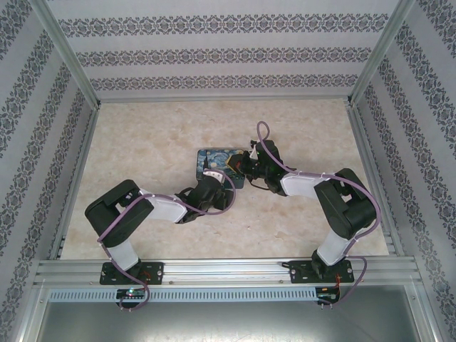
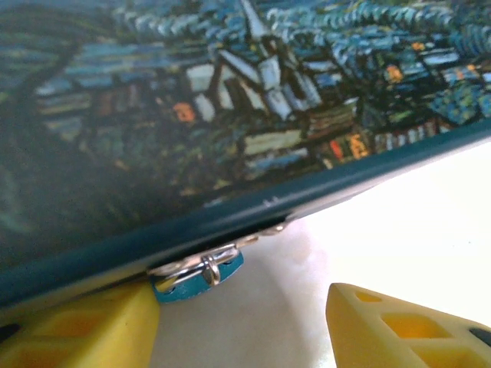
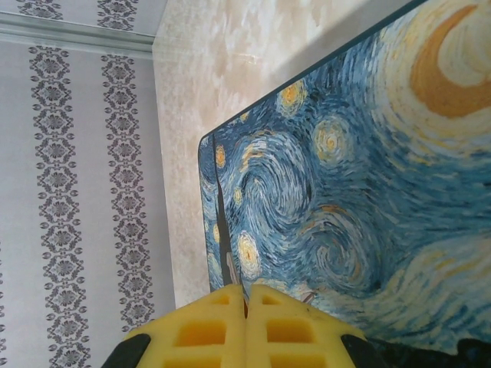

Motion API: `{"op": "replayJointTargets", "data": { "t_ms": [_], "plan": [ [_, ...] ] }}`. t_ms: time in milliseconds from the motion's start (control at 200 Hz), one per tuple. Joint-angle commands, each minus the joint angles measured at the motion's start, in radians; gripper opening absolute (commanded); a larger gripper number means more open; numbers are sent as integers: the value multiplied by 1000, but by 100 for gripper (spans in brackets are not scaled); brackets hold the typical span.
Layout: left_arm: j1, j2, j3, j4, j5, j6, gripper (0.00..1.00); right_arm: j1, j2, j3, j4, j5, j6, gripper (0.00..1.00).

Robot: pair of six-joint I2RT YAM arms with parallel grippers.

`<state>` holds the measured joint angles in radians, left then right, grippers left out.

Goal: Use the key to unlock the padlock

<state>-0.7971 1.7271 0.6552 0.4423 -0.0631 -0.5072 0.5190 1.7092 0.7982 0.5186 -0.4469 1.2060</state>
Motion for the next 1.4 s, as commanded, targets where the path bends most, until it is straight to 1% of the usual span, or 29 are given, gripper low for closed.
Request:
{"op": "replayJointTargets", "data": {
  "t_ms": [0, 330, 675, 819, 994, 1134, 1399],
  "plan": [
    [9, -1, 27, 37, 33, -50, 60, -5, 19, -10, 6, -1, 4, 0],
    [64, -1, -1, 135, 106, -202, 61, -7, 20, -31, 10, 5, 0, 0],
    [70, 24, 13, 135, 138, -218, 61, -10, 26, -33, 14, 1, 2, 0],
    [70, 42, 2, 185, 170, -254, 61, -11, 26, -35, 15, 2, 1, 0],
    [70, 14, -30, 248, 173, -326, 60, -11, 27, -33, 16, 5, 3, 0],
    [70, 2, -55, 284, 151, -376, 59, -11, 29, -30, 15, 4, 4, 0],
    [73, 32, -68, 322, 118, -438, 53, -12, 29, -34, 16, 5, 6, 0]
  ]
}}
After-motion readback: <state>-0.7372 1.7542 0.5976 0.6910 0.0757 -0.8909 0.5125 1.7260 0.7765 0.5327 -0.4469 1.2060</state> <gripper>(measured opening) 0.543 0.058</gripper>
